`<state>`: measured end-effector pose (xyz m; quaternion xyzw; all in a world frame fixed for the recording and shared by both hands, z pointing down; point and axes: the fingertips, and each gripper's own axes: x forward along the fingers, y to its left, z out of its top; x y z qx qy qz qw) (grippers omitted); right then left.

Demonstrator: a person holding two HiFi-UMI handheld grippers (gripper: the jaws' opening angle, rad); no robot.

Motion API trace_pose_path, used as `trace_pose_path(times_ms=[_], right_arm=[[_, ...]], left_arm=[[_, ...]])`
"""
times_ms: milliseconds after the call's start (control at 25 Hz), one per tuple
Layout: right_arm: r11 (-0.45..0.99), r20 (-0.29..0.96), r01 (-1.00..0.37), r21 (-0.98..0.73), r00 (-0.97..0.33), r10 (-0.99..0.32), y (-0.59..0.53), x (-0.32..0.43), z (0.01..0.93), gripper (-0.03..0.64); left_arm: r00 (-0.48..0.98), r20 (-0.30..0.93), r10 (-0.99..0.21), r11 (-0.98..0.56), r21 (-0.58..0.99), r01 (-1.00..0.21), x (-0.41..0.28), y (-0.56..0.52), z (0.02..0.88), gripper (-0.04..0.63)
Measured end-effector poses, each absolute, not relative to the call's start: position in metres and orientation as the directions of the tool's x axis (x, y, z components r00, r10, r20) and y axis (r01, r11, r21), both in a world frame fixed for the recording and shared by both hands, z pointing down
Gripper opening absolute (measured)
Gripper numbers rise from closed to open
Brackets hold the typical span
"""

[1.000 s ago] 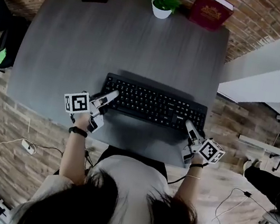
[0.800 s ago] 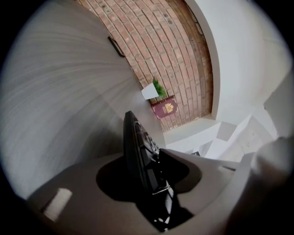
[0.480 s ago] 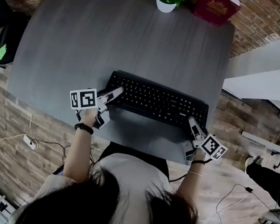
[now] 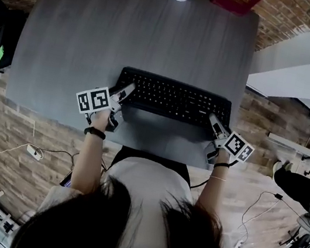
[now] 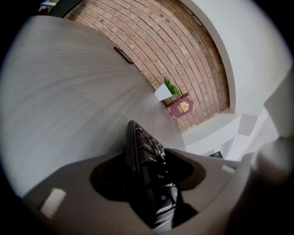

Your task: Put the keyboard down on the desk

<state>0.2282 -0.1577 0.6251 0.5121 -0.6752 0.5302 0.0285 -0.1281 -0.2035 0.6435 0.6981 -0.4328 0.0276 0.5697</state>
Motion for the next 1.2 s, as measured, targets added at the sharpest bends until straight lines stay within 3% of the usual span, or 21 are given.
trace_pose_path(times_ms=[480, 840, 1040, 1200], right_arm=[[-0.131, 0.663, -0.811, -0.571, -0.361, -0.656, -0.158, 0.238, 0.626, 0.342], [-0.162, 0.706, -0.865, -0.474, -0.264, -0.657, -0.16, 0.242, 0.629, 0.367], [-0.162, 0.701, -0.888, -0.431, -0.217, -0.679, -0.161, 0.245, 0.63, 0.379], [-0.106, 0.748, -0.969, -0.225, -0.102, -0.656, -0.158, 0.255, 0.636, 0.39]], left_arm=[[0.551, 0.592, -0.589, -0.002, 0.68, -0.733, -0.128, -0.205, 0.643, 0.291], [0.465, 0.675, -0.573, -0.064, 0.529, -0.846, -0.132, -0.206, 0.642, 0.383], [0.433, 0.688, -0.582, -0.139, 0.441, -0.887, -0.131, -0.212, 0.635, 0.388], [0.433, 0.689, -0.581, -0.131, 0.447, -0.885, -0.131, -0.21, 0.644, 0.388]])
